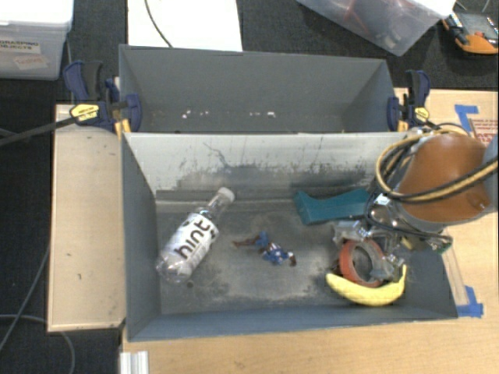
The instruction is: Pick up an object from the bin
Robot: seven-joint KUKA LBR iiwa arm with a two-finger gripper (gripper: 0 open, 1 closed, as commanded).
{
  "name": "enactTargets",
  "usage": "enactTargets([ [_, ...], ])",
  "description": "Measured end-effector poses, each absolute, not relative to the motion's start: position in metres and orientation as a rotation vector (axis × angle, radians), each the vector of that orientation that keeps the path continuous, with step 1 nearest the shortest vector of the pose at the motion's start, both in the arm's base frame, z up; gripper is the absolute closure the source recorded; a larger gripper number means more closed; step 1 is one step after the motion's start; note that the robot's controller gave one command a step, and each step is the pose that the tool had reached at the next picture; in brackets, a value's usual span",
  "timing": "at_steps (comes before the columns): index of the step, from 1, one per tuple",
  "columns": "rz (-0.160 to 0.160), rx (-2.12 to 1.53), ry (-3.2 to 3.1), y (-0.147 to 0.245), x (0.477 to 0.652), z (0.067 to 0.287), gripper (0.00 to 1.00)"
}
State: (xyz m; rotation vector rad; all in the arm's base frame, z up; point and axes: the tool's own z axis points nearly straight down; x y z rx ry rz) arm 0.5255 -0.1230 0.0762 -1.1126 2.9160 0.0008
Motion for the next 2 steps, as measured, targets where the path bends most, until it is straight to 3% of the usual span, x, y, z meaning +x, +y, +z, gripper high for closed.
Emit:
enactTargets([
  [1, 0.002, -1.093, 2.925, -0.1196, 0.5257, 0.0816, 0.0],
  [2, 0.009, -1.62, 2.663, -0.113, 0.5172, 0.077, 0.0],
])
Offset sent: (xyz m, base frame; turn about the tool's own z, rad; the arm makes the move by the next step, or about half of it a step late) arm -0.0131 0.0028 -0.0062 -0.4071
